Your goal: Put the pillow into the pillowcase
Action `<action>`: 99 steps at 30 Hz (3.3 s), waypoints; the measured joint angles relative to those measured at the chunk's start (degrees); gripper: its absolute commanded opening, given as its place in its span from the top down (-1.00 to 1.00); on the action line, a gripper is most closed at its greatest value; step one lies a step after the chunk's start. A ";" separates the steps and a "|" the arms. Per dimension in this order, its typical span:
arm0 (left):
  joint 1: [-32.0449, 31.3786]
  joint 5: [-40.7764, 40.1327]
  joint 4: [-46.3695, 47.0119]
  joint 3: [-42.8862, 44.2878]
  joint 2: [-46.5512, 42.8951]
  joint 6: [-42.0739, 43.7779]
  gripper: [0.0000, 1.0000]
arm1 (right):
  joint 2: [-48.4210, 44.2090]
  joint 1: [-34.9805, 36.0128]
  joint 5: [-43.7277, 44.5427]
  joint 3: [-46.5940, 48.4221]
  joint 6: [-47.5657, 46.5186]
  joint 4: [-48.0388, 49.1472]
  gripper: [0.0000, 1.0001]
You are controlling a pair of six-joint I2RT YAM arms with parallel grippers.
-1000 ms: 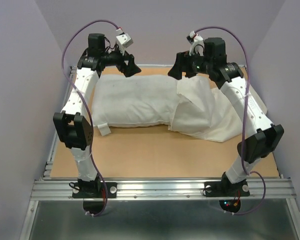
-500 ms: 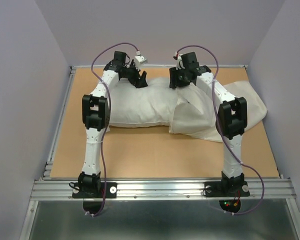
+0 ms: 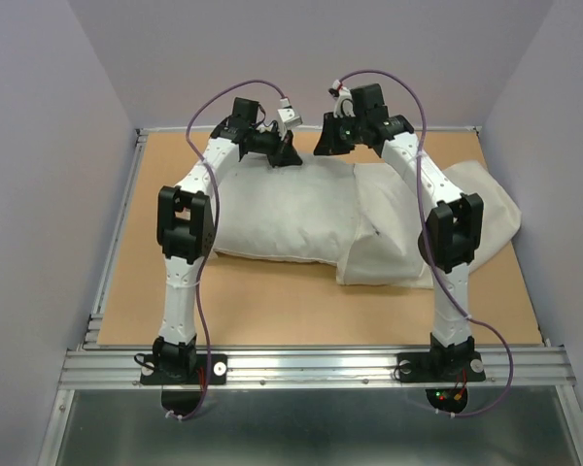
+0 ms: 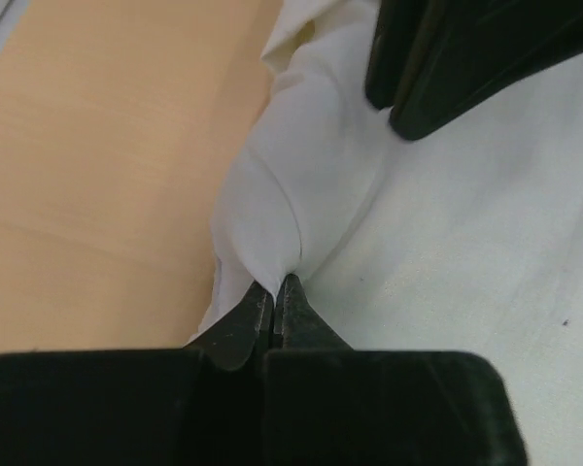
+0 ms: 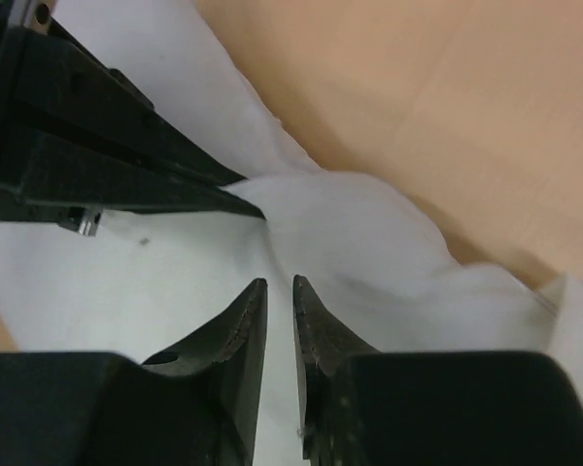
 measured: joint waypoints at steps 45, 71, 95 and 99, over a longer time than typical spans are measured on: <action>-1.33 3.02 7.85 -12.66 -11.43 -0.31 1.00 | -2.82 -2.49 19.45 3.13 -8.63 -16.04 0.98; 3.56 -1.07 45.00 -27.82 -13.35 -48.48 1.00 | 14.21 -2.80 -0.83 21.55 12.20 1.25 -0.62; 5.11 -11.10 39.87 -28.39 -13.60 -44.78 1.00 | -14.43 7.93 15.41 -8.74 -9.99 -12.39 -0.03; 4.66 -11.47 39.80 -28.57 -14.03 -44.02 1.00 | -10.56 8.07 18.25 -9.64 -10.56 -14.36 -0.03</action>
